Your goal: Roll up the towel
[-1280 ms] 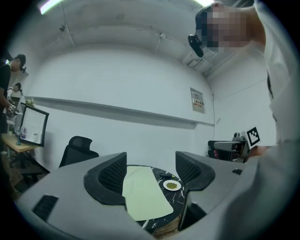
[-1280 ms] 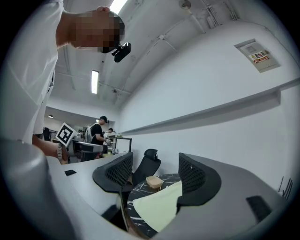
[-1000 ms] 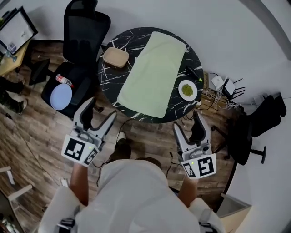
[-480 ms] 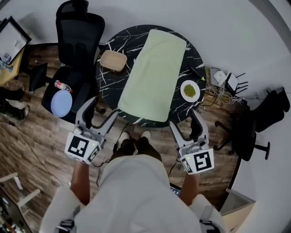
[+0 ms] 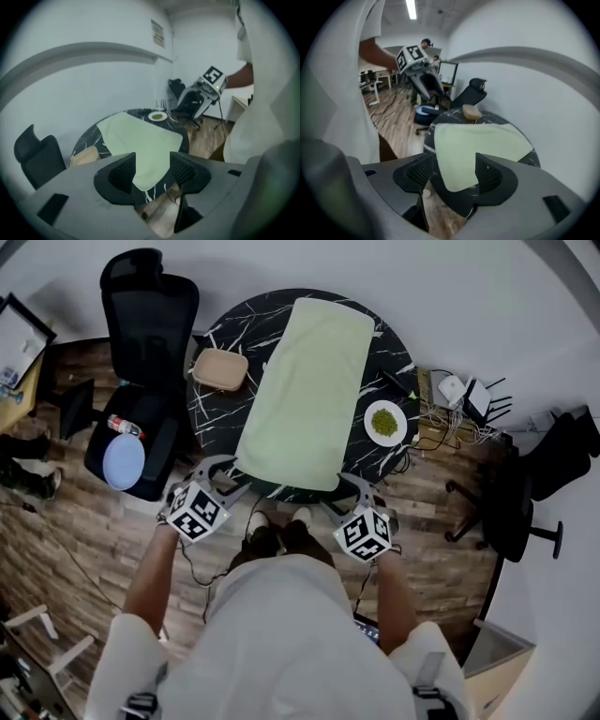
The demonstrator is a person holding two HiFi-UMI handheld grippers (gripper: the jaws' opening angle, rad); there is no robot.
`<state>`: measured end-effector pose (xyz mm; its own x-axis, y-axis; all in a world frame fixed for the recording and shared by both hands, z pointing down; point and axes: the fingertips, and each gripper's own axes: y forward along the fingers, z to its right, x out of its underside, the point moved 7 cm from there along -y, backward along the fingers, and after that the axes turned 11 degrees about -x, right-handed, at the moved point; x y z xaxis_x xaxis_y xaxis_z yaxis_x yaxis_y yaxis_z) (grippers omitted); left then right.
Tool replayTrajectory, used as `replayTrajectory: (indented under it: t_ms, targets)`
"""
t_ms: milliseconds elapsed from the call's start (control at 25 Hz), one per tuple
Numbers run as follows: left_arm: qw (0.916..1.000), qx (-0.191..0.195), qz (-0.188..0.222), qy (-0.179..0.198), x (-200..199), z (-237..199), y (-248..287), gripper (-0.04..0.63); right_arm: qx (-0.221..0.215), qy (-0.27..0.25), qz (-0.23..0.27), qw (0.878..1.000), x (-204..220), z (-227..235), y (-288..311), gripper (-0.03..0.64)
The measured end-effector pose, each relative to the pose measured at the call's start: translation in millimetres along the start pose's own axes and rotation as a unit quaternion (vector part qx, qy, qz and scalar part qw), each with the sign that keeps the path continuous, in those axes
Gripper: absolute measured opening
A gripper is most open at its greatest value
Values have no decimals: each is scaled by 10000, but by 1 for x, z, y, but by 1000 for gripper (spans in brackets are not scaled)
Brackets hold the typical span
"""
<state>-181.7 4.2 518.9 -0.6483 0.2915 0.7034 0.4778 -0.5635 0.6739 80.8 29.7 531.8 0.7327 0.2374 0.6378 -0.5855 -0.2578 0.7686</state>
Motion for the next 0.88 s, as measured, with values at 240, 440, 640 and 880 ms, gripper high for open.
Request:
replayTrajectory:
  t_ms: [240, 440, 640, 880]
  targets:
    - [9762, 1166, -1578, 923, 60, 15, 76, 214, -740, 506, -893, 9920, 66, -7, 57, 267]
    - [9701, 1168, -2075, 464, 92, 15, 111, 202, -827, 871, -1208, 9854, 93, -2, 77, 220]
    - [9667, 979, -2312, 499, 103, 10, 123, 189, -797, 806, -1491, 9823, 104, 5, 92, 198]
    - [9585, 1089, -2527, 746, 110, 10, 129, 171, -913, 728, -1712, 9783, 101, 5, 109, 176]
